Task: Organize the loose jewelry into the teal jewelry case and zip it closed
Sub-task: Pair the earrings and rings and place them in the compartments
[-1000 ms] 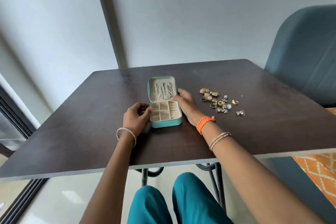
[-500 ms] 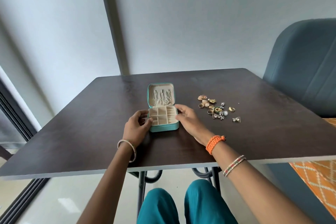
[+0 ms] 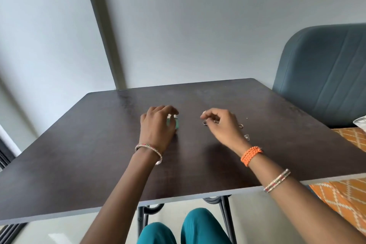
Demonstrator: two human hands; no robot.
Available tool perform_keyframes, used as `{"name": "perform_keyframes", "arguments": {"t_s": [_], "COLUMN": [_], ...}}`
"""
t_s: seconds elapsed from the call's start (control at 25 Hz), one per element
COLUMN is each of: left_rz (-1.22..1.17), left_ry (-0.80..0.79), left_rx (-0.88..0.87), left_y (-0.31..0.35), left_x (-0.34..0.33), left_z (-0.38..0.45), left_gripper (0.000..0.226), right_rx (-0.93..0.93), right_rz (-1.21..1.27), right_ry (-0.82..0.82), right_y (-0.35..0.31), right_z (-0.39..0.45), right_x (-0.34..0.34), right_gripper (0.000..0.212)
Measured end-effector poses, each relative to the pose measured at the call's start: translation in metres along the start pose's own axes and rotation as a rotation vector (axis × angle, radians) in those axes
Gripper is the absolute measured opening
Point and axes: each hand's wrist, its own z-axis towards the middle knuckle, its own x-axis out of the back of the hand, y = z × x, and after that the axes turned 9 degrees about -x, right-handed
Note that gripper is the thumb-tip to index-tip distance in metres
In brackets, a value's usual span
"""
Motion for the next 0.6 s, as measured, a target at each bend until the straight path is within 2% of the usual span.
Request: {"name": "perform_keyframes", "arguments": {"t_s": [0.08, 0.2, 0.4, 0.6], "left_rz": [0.054, 0.008, -0.072, -0.134], "left_ry": [-0.018, -0.122, -0.414, -0.495], "left_rx": [-0.108, -0.210, -0.162, -0.073], "left_y": [0.018, 0.036, 0.034, 0.023], "left_x": [-0.013, -0.046, -0.094, -0.109], "left_z": [0.015, 0.039, 0.061, 0.069], "left_gripper": [0.022, 0.022, 0.027, 0.025], "right_rx": [-0.064, -0.124, -0.132, -0.079], "right_rz": [-0.047, -0.156, -0.302, -0.512], "right_ry": [0.070, 0.141, -0.029, -0.169], "right_y": [0.011, 0.033, 0.045, 0.040], "right_z": [0.019, 0.052, 0.083, 0.100], "right_x": [0.014, 0.025, 0.014, 0.012], "right_gripper": [0.026, 0.025, 0.020, 0.016]}}
